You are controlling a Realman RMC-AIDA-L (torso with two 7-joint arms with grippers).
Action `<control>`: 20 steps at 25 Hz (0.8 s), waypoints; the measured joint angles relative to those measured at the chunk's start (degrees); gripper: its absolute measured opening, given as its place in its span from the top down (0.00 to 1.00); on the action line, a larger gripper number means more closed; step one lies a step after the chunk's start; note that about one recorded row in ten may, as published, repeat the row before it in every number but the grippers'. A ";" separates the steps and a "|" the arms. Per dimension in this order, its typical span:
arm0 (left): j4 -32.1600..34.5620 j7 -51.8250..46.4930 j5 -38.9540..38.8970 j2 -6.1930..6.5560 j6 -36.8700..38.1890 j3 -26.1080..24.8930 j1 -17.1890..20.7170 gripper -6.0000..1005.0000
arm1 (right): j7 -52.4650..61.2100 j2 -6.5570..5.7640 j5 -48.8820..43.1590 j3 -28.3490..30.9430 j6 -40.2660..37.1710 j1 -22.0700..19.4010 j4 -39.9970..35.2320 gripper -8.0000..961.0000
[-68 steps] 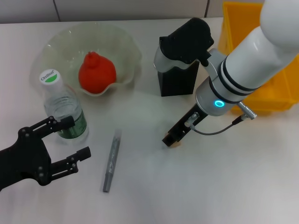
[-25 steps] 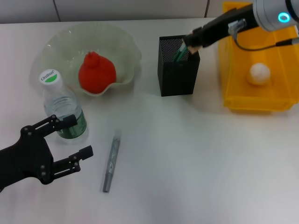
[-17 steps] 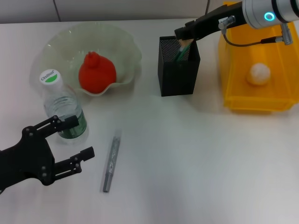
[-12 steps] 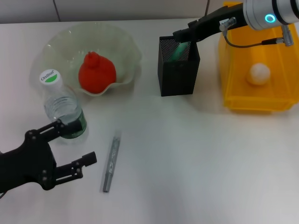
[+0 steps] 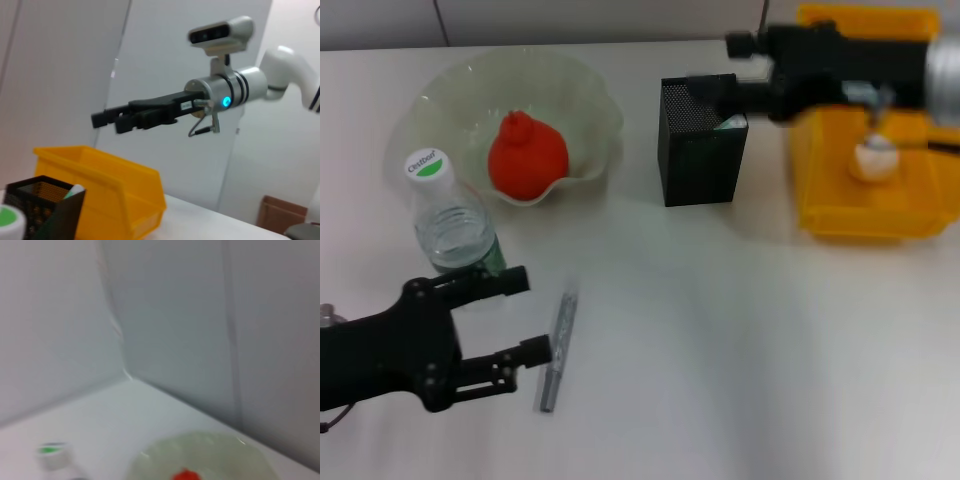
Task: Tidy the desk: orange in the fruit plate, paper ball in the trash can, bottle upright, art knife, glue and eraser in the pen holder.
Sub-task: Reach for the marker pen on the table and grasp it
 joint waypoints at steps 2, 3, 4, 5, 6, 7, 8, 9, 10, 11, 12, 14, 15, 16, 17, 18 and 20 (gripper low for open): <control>4.06 -3.65 -2.89 -0.02 -3.48 5.66 0.97 0.22 | -14.55 0.09 10.82 0.29 -3.76 -6.23 3.72 0.25; 4.06 -3.65 -2.89 -0.02 -3.48 5.66 0.97 0.22 | -14.55 0.09 10.82 0.29 -3.76 -6.23 3.72 0.24; 7.92 -5.87 -4.42 -0.02 -6.57 9.67 2.27 0.22 | -23.38 0.10 15.44 0.50 -7.37 -8.92 7.79 0.23; 7.92 -5.87 -4.42 -0.02 -6.57 9.67 2.27 0.22 | -23.38 0.10 15.44 0.50 -7.37 -8.92 7.79 0.23; 10.14 -7.27 -5.07 -0.02 -8.52 11.65 3.07 0.22 | -29.49 0.00 17.88 1.04 -10.81 -10.49 12.03 0.23; 12.10 -8.52 -5.32 -0.02 -10.04 13.22 3.85 0.22 | -29.49 0.00 17.88 1.04 -10.81 -10.49 12.03 0.23; 15.11 -10.89 -5.56 -0.01 -12.63 15.53 5.06 0.22 | -31.98 -0.03 18.42 1.53 -12.64 -10.96 14.30 0.23; 20.25 -14.61 -5.61 0.03 -16.59 19.36 7.41 0.22 | -36.27 -0.07 18.53 3.05 -15.95 -11.47 18.59 0.23; 20.25 -14.61 -5.61 0.03 -16.59 19.36 7.41 0.22 | -36.27 -0.07 18.53 3.05 -15.95 -11.47 18.59 0.23; 23.87 -16.93 -5.42 0.11 -19.25 21.71 9.14 0.22 | -38.97 -0.07 18.53 4.16 -17.81 -11.74 21.15 0.23; 26.47 -18.61 -5.22 0.17 -20.75 23.51 10.44 0.22 | -41.53 -0.07 18.53 5.36 -19.71 -11.96 23.83 0.23; 37.29 -26.90 -1.51 0.40 -27.60 30.14 15.23 0.22 | -49.07 -0.12 18.53 8.48 -23.88 -12.33 30.53 0.23; 37.29 -26.90 -1.51 0.40 -27.60 30.14 15.23 0.22 | -49.07 -0.12 18.53 8.48 -23.88 -12.33 30.53 0.24; 45.75 -35.59 5.20 0.42 -33.02 35.00 17.65 0.22 | -51.66 -0.14 18.53 9.48 -24.88 -12.35 33.00 0.24; 45.75 -35.59 5.20 0.42 -33.02 35.00 17.65 0.22 | -53.67 -0.18 18.53 10.17 -25.33 -12.30 35.19 0.24; 49.65 -41.39 10.64 0.43 -35.53 38.02 18.32 0.22 | -55.07 -0.20 18.53 10.61 -25.54 -12.23 36.76 0.24; 54.79 -51.00 19.57 0.41 -38.51 42.71 18.55 0.22 | -56.92 -0.28 18.19 11.28 -25.31 -11.96 39.31 0.24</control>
